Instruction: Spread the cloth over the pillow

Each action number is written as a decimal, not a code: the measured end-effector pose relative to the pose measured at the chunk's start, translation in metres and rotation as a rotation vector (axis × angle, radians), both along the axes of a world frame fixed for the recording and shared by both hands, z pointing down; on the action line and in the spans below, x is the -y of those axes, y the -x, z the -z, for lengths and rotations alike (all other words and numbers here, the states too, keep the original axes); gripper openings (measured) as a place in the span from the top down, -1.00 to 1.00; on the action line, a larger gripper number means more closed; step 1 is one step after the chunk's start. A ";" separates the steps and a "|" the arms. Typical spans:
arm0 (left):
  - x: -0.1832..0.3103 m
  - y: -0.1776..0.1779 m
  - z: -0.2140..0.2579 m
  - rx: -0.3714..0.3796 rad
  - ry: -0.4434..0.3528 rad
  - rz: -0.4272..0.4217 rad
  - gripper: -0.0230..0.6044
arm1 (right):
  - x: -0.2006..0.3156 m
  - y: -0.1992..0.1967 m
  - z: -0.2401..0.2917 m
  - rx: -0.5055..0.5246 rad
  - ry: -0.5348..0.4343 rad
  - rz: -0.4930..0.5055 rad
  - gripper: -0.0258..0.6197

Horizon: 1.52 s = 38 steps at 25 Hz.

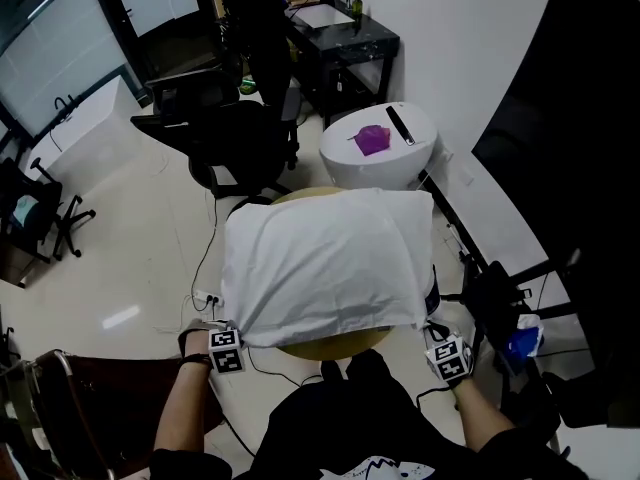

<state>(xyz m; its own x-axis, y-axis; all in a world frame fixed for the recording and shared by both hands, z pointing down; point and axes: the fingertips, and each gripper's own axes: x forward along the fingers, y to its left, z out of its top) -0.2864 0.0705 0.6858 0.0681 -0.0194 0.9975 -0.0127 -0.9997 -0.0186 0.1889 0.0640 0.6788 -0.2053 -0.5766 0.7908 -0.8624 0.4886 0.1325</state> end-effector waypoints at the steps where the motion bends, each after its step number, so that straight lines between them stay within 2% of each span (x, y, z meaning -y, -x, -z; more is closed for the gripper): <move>1: 0.003 0.000 -0.003 0.003 0.003 0.015 0.87 | 0.002 -0.001 -0.005 0.007 0.005 -0.014 0.88; 4: 0.005 -0.005 -0.011 0.000 0.037 0.054 0.75 | 0.007 -0.001 -0.020 0.018 0.024 -0.049 0.88; 7: 0.004 -0.011 -0.016 0.000 0.069 0.053 0.62 | 0.011 0.003 -0.028 0.012 0.037 -0.058 0.88; 16: 0.009 -0.005 -0.004 -0.030 0.123 0.112 0.48 | 0.017 0.010 -0.018 0.010 0.034 -0.075 0.85; 17: 0.008 -0.004 0.001 -0.038 0.129 0.120 0.43 | 0.016 0.009 -0.014 0.019 0.031 -0.074 0.82; 20: 0.003 -0.005 0.013 -0.056 0.162 0.135 0.06 | 0.006 0.004 -0.008 0.036 0.032 -0.067 0.58; 24: 0.001 -0.009 0.025 -0.043 0.166 0.113 -0.04 | -0.006 -0.008 -0.003 0.030 0.029 -0.057 0.51; 28: 0.004 -0.027 0.051 -0.060 0.117 0.104 -0.06 | -0.009 -0.021 0.015 0.048 -0.005 -0.041 0.47; 31: 0.019 -0.055 0.078 -0.092 0.021 0.101 -0.06 | 0.003 -0.034 0.035 0.055 -0.050 -0.030 0.47; 34: 0.032 -0.101 0.102 -0.145 -0.074 0.085 -0.06 | 0.024 -0.043 0.047 0.077 -0.073 -0.012 0.46; 38: 0.039 -0.187 0.114 -0.235 -0.170 0.040 -0.05 | 0.058 -0.042 0.051 0.159 -0.057 0.041 0.46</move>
